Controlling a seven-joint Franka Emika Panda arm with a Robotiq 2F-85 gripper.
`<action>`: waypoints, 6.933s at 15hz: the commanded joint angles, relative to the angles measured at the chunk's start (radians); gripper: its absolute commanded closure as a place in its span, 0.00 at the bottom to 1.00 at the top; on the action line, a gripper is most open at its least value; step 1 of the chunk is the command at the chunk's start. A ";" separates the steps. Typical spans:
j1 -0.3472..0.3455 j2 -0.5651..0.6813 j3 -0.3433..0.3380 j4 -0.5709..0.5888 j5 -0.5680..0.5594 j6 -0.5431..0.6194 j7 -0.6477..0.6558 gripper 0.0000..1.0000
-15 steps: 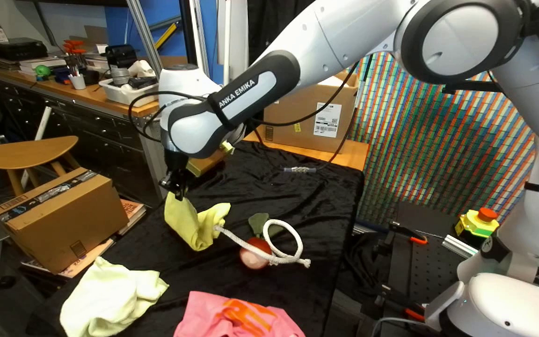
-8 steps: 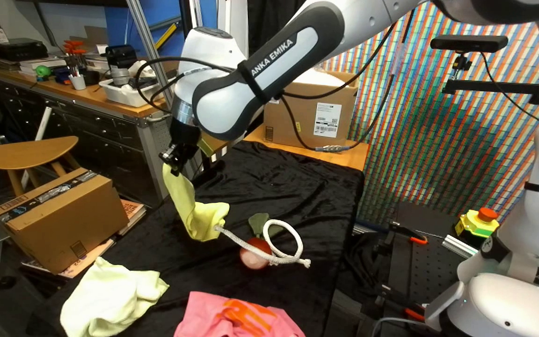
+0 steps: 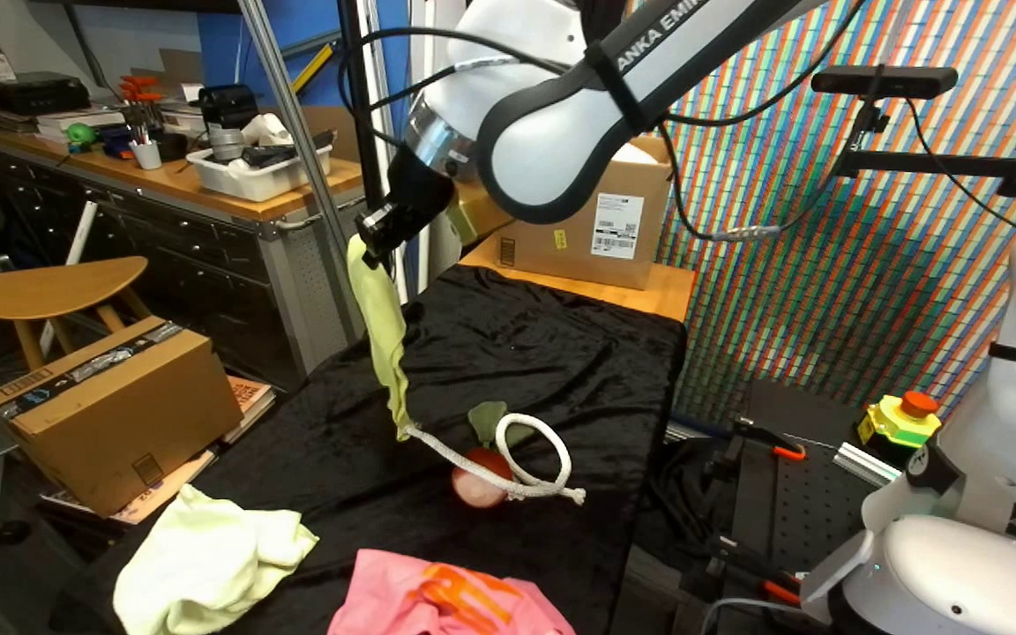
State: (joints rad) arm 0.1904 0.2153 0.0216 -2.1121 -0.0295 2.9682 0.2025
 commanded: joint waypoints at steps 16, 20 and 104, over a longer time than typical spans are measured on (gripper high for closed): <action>0.059 -0.913 0.126 -0.629 0.023 -0.404 0.055 0.94; -0.036 -0.769 0.220 -0.597 -0.030 -0.368 0.110 0.93; 0.331 0.805 0.059 0.922 -0.160 -0.459 0.242 0.87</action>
State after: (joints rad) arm 0.5421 1.0215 0.0409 -1.2118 -0.2095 2.5438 0.4964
